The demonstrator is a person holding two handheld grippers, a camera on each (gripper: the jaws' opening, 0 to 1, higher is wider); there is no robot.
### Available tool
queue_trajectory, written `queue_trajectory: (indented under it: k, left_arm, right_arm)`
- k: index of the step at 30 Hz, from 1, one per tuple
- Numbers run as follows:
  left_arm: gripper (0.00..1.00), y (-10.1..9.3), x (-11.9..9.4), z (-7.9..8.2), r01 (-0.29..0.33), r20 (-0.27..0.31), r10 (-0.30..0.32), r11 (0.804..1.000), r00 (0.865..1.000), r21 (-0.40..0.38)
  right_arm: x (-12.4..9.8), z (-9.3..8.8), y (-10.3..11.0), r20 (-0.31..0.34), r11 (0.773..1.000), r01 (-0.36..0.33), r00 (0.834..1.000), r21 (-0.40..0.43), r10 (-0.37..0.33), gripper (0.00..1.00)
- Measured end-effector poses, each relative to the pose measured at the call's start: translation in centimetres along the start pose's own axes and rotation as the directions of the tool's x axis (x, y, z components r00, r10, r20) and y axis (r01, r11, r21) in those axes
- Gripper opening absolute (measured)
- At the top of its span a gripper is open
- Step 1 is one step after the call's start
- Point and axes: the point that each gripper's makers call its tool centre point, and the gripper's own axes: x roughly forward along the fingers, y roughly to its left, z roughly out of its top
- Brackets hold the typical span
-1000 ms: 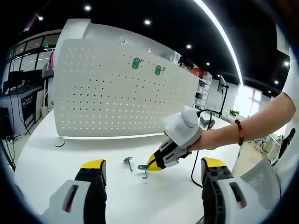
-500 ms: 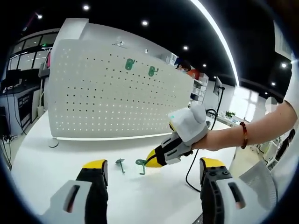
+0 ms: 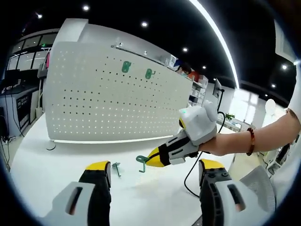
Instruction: Insert the hook assembly into the mounting plate slot until the hook locks in place.
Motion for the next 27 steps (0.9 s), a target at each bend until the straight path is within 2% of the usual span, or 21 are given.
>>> queue_trajectory:
  k: [12, 15, 22, 27]
  left_arm:
    - [0.68, -0.4, 0.3, 1.3, -0.002, 0.021, 0.003, 1.000, 1.000, -0.014]
    - [0.65, -0.5, 0.4, 1.5, -0.004, 0.027, 0.004, 1.000, 1.000, -0.024]
    - [0.62, -0.9, 0.6, 1.9, 0.001, 0.057, 0.002, 0.999, 0.998, -0.042]
    - [0.59, -1.2, 0.8, 2.0, -0.002, 0.068, 0.006, 0.998, 0.998, -0.056]
  right_arm:
    - [-2.2, 2.6, 0.0, 0.122, 0.999, 0.029, 0.992, 0.031, -0.032, 0.02]
    - [-2.9, 3.4, 0.1, 0.169, 0.999, 0.036, 0.985, 0.041, -0.042, 0.02]
    - [-4.3, 4.5, 1.3, 0.235, 0.999, 0.022, 0.971, 0.026, -0.027, 0.02]
    - [-5.2, 5.2, 1.5, 0.261, 0.999, 0.041, 0.964, 0.010, -0.042, 0.02]
